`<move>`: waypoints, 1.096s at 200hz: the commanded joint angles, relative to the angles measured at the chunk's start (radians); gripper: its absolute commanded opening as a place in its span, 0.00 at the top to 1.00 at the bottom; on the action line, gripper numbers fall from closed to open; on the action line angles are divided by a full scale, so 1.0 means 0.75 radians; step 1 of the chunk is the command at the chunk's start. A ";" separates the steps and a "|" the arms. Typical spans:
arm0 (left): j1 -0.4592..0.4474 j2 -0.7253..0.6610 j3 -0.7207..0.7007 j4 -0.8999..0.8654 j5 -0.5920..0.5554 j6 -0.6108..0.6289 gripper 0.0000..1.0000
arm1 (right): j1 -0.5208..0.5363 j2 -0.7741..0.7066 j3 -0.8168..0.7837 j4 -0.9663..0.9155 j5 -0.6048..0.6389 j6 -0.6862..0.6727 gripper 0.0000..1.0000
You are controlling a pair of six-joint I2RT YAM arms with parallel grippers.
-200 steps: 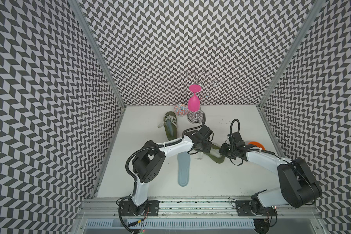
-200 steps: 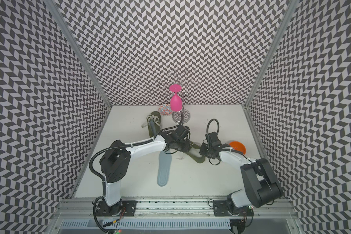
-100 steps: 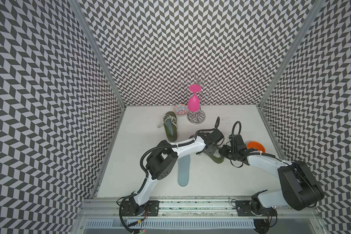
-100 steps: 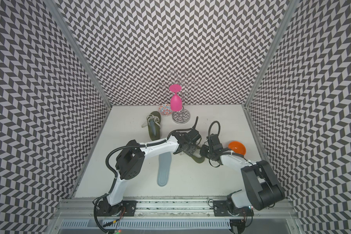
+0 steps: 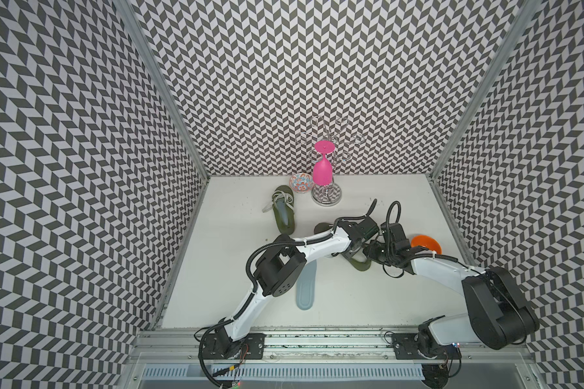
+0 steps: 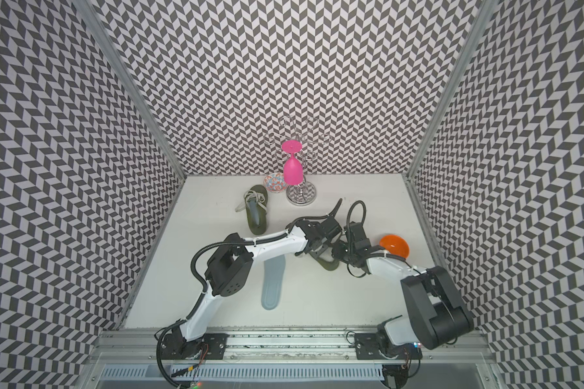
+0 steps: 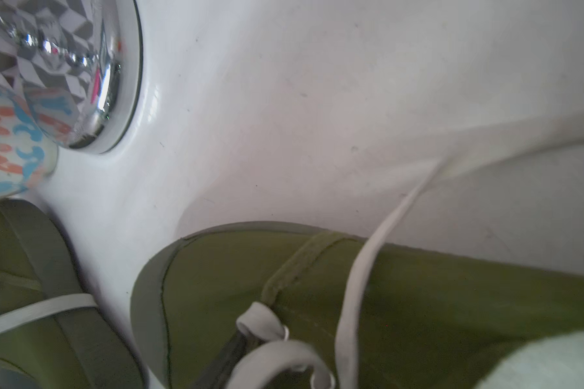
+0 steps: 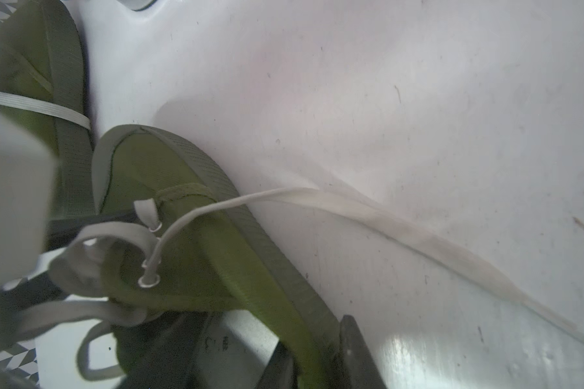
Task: Insert the insole into the shoe
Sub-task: Adjust the shoelace on the shoe.
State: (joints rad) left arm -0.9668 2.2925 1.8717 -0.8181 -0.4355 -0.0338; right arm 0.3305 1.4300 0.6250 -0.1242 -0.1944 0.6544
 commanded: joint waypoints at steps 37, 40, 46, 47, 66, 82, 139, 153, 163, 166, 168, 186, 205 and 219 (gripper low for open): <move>0.073 0.015 0.064 -0.117 0.338 0.012 0.69 | -0.007 0.039 0.027 0.083 -0.021 -0.016 0.79; 0.084 0.009 0.072 -0.116 0.377 0.008 0.72 | -0.006 0.038 0.027 0.081 -0.021 -0.019 0.79; 0.100 -0.006 0.084 -0.118 0.445 -0.003 0.78 | -0.006 0.042 0.029 0.081 -0.021 -0.020 0.79; 0.103 -0.008 0.086 -0.118 0.456 -0.005 0.79 | -0.006 0.042 0.030 0.080 -0.021 -0.020 0.79; 0.151 -0.058 0.090 -0.100 0.550 -0.035 0.86 | -0.009 0.044 0.034 0.070 -0.015 -0.026 0.79; 0.185 -0.084 0.086 -0.105 0.588 -0.040 0.85 | -0.011 0.046 0.037 0.070 -0.009 -0.027 0.79; 0.278 -0.187 -0.031 -0.036 0.778 -0.097 0.92 | -0.019 0.061 0.066 0.023 0.030 -0.060 0.78; 0.288 -0.212 -0.056 -0.007 0.796 -0.110 0.93 | -0.019 0.058 0.086 0.000 0.038 -0.079 0.78; 0.286 -0.218 -0.068 0.012 0.767 -0.113 0.93 | -0.019 0.053 0.100 -0.012 0.038 -0.088 0.77; 0.286 -0.218 -0.070 0.013 0.762 -0.116 0.93 | -0.019 0.051 0.103 -0.013 0.038 -0.089 0.77; 0.286 -0.218 -0.071 0.015 0.759 -0.119 0.93 | -0.019 0.051 0.105 -0.017 0.037 -0.092 0.76; 0.287 -0.227 -0.093 0.051 0.763 -0.146 1.00 | -0.017 0.047 0.119 -0.045 0.044 -0.109 0.75; 0.287 -0.264 -0.126 0.109 0.695 -0.228 1.00 | -0.017 0.034 0.119 -0.100 0.046 -0.131 0.64; 0.284 -0.298 -0.171 0.174 0.652 -0.298 1.00 | -0.009 0.008 0.099 -0.112 0.016 -0.129 0.56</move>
State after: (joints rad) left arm -0.7612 2.1601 1.7763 -0.7547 0.1078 -0.1619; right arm 0.3305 1.4605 0.7044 -0.1497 -0.2165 0.5781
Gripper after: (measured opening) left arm 0.088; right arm 0.392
